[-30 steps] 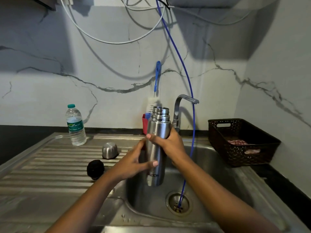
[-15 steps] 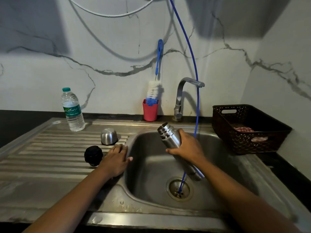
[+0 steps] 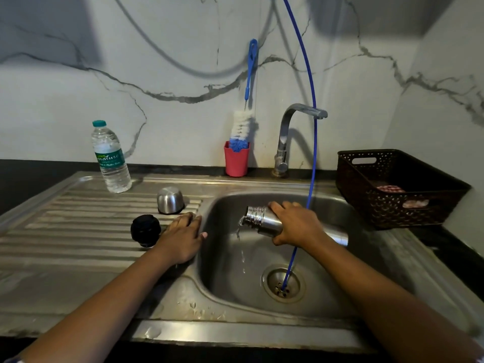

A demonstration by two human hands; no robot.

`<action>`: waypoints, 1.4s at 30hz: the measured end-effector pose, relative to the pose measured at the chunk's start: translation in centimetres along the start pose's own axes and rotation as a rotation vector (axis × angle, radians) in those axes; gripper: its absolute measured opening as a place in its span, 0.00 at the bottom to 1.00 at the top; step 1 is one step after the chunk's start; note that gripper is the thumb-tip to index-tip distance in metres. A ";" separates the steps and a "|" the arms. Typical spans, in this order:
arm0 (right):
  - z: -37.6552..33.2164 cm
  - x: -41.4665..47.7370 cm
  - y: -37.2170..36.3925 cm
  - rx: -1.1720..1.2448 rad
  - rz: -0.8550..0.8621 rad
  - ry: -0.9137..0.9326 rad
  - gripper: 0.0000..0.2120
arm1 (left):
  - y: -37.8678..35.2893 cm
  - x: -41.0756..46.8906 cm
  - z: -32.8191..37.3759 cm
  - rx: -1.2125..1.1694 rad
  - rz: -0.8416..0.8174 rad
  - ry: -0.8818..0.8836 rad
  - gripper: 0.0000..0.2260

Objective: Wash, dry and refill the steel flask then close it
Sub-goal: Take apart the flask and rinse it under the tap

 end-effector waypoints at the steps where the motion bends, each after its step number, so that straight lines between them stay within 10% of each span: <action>1: 0.0 0.1 0.0 -0.015 0.003 0.004 0.41 | 0.0 0.0 0.0 0.000 0.002 0.000 0.26; 42: -1.0 0.4 -0.2 -0.261 0.053 0.034 0.41 | 0.3 0.0 0.0 -0.018 0.042 0.016 0.25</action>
Point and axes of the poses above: each hand's wrist, its own x-axis towards the middle knuckle, its own y-axis out of the back of the hand, z = x × y, the point moved 6 cm from there along x, towards the middle knuckle, and after that the axes turned 12 degrees about -y, right-handed, at the moved point
